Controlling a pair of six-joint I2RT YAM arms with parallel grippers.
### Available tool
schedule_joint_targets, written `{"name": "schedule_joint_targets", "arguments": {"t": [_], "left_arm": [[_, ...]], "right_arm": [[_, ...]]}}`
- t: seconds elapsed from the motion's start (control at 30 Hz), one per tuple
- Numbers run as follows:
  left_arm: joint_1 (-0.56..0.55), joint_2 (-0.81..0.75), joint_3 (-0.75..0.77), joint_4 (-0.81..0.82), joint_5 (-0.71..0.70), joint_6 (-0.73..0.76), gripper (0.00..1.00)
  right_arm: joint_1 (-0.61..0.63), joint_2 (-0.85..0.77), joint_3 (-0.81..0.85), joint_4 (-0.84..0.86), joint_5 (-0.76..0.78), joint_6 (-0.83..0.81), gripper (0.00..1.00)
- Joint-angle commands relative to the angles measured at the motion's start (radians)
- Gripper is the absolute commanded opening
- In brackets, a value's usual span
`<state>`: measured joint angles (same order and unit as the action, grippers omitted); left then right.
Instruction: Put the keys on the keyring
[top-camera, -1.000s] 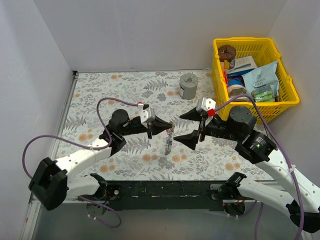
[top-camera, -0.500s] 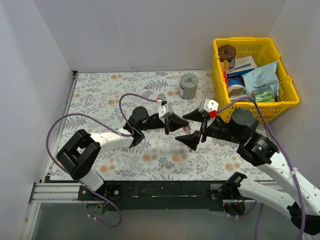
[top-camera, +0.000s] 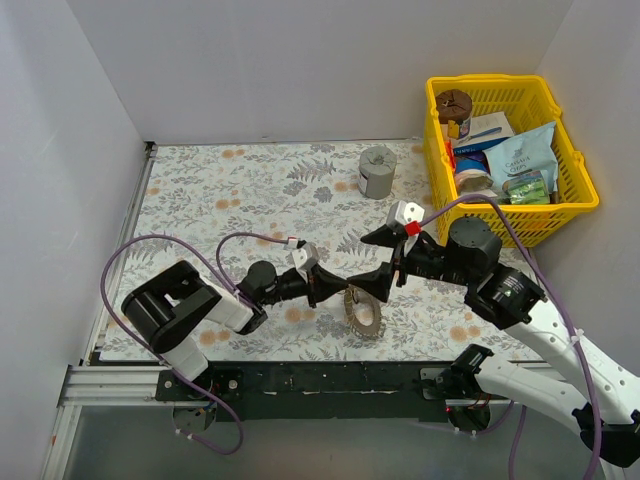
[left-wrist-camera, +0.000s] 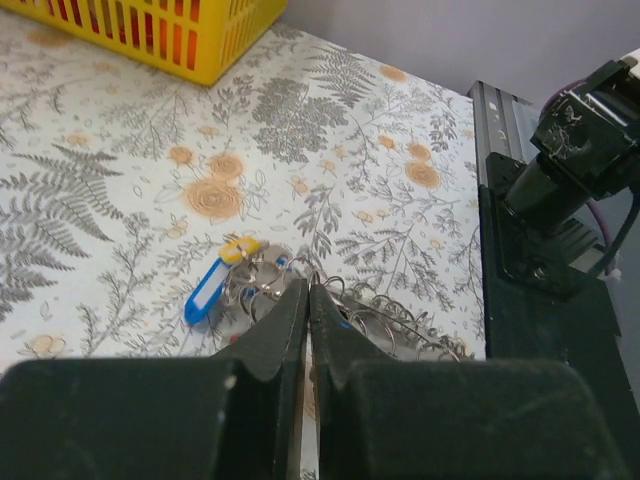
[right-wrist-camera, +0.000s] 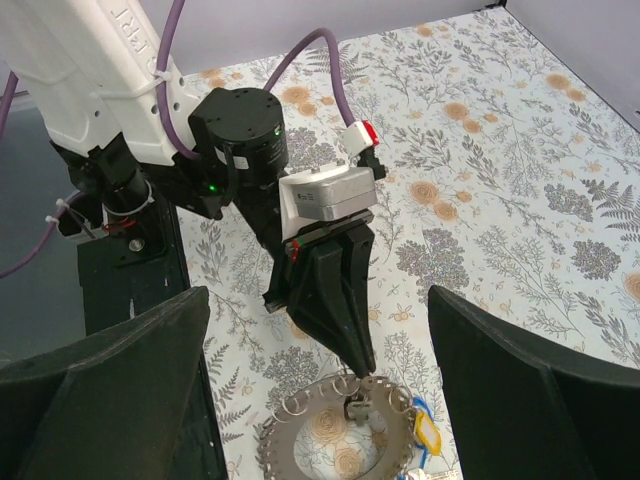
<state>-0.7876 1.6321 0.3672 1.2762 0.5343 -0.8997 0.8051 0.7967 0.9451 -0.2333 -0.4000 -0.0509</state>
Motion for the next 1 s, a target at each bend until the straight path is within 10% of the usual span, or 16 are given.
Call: {"name": "schedule_joint_targets", "arguments": {"t": [0.0, 0.5, 0.97], "left_arm": [[-0.025, -0.026, -0.048, 0.126, -0.049, -0.045, 0.0], [-0.033, -0.167, -0.103, -0.113, -0.102, 0.03, 0.03], [-0.033, -0.325, -0.013, -0.36, -0.206, 0.127, 0.98]], "right_arm": [[-0.004, 0.006, -0.006, 0.06, -0.019, 0.014, 0.97], [-0.004, 0.013, -0.005, 0.058, -0.026, 0.011, 0.97], [-0.003, 0.013, 0.014, 0.046, -0.026, 0.002, 0.97]]}}
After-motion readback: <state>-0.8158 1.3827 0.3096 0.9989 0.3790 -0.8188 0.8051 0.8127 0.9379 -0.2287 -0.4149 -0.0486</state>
